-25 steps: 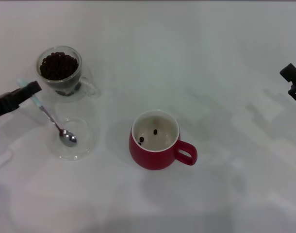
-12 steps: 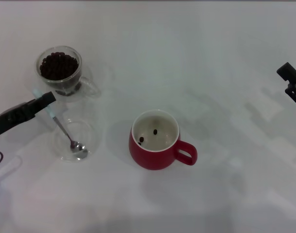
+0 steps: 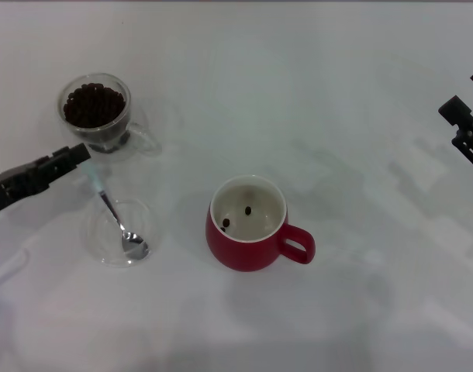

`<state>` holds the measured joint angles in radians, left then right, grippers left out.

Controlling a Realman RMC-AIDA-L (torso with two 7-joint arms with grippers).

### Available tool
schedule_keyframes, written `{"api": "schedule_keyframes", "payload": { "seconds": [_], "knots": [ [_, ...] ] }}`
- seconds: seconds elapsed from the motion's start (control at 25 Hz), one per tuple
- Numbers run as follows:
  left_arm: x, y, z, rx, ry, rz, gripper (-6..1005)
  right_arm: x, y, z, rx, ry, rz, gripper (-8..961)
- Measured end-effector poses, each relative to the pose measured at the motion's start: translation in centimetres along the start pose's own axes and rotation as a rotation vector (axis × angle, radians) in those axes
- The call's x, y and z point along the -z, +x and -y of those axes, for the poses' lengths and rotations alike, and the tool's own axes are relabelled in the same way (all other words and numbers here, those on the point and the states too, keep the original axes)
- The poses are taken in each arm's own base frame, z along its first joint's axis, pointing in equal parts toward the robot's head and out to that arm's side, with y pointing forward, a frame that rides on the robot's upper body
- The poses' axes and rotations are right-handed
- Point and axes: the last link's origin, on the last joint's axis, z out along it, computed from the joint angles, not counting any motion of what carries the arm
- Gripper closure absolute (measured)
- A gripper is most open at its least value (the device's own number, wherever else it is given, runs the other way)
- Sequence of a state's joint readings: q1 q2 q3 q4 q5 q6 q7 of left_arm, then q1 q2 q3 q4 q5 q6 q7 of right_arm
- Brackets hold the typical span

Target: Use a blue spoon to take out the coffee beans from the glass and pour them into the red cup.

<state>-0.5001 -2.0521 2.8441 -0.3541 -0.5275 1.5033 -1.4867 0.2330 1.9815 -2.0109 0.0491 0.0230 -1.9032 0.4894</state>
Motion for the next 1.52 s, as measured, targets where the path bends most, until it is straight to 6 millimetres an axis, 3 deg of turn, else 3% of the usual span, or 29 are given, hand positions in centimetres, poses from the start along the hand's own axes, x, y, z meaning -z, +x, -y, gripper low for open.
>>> {"api": "schedule_keyframes", "payload": {
  "seconds": [0.2, 0.44, 0.6, 0.84, 0.96, 1.2, 1.52],
  "knots": [
    [0.8, 0.8, 0.3, -0.033, 0.006, -0.012, 484, -0.2, 0.0, 0.0, 0.0, -0.004, 0.006, 304],
    [2.5, 2.3, 0.9, -0.134, 0.04, -0.043, 423, -0.3, -0.1, 0.0, 0.0, -0.009, 0.01, 304],
    [5.0, 3.4, 0.8, -0.301, 0.058, -0.117, 383, -0.4, -0.2, 0.0, 0.001, -0.012, 0.016, 304],
    [9.5, 3.9, 2.1, -0.483, 0.237, -0.29, 358, -0.2, -0.2, 0.2, 0.012, 0.01, 0.018, 306],
    [12.1, 3.5, 3.2, -0.538, 0.388, -0.368, 373, 0.4, -0.3, 0.5, 0.039, 0.059, 0.021, 307],
    [15.4, 2.4, 4.6, -0.587, 0.624, -0.447, 372, 3.1, -0.7, 1.4, 0.119, 0.247, 0.038, 309],
    [16.5, 1.7, 5.1, -0.609, 0.733, -0.485, 373, 5.6, -0.5, 2.8, 0.154, 0.445, -0.012, 312]
  ]
}}
